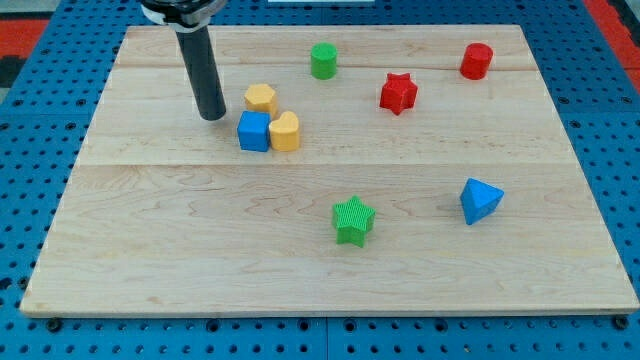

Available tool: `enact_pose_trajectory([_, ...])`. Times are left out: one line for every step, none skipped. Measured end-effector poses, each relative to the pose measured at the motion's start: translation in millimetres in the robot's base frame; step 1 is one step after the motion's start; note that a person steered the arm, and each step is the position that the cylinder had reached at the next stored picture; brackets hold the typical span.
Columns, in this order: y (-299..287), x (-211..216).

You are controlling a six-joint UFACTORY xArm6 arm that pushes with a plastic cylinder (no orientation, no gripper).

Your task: Move away from the yellow hexagon

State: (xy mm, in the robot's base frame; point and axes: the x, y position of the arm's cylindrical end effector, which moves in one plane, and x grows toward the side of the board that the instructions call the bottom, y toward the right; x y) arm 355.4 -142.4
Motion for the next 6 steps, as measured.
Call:
enact_pose_trajectory([4,-36])
enact_pose_trajectory([57,-35])
enact_pose_trajectory([58,-35])
enact_pose_trajectory([76,-2])
enact_pose_trajectory([77,0])
enact_pose_trajectory([74,-38])
